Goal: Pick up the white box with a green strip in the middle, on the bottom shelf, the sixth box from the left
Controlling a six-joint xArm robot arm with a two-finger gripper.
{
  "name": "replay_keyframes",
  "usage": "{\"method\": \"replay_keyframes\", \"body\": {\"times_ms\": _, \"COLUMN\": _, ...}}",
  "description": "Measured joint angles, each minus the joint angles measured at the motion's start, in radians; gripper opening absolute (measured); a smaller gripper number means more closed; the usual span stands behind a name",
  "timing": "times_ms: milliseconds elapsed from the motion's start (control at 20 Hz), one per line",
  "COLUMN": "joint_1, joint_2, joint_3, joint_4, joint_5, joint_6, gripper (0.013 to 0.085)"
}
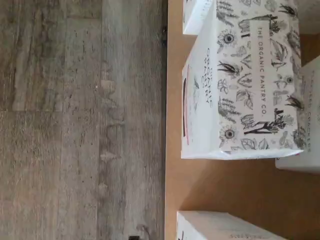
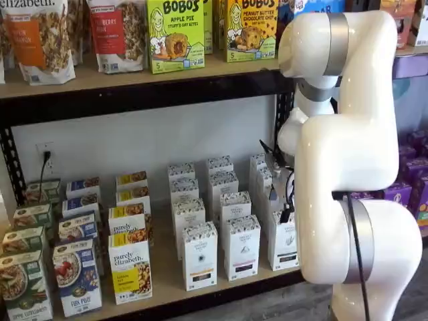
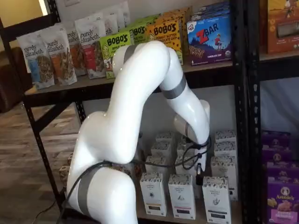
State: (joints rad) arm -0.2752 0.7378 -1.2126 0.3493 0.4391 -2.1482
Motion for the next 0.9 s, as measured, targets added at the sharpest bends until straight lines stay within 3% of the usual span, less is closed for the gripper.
{"method": "replay_keyframes", "body": {"times_ms": 150, "joint_1": -0.006, "joint_2": 0.032, "joint_3": -0.056, "joint_4": -0.144, "joint_5": 0.068, "joint_6": 0.124, "gripper": 0.0850}}
{"method": "replay_keyframes", "body": {"times_ms": 200, "joint_1": -0.006, "joint_2": 0.041, "joint_3": -0.068, "joint_4": -0.161, "joint_5": 0.075, "joint_6": 0.139, "gripper": 0.0850}}
{"method": "replay_keyframes", "body": {"times_ms": 650, "joint_1": -0.014, "joint_2": 0.154, "joint_3": -0.199, "joint_4": -0.143, "joint_5": 0.080, "joint_6": 0.118, "gripper": 0.0850}}
{"method": "replay_keyframes", "body": {"times_ms": 900, "joint_1": -0.018, "joint_2": 0.218, "joint_3": -0.277, "joint_4": -0.202, "joint_5": 0.092, "joint_6": 0.164, "gripper": 0.0850}}
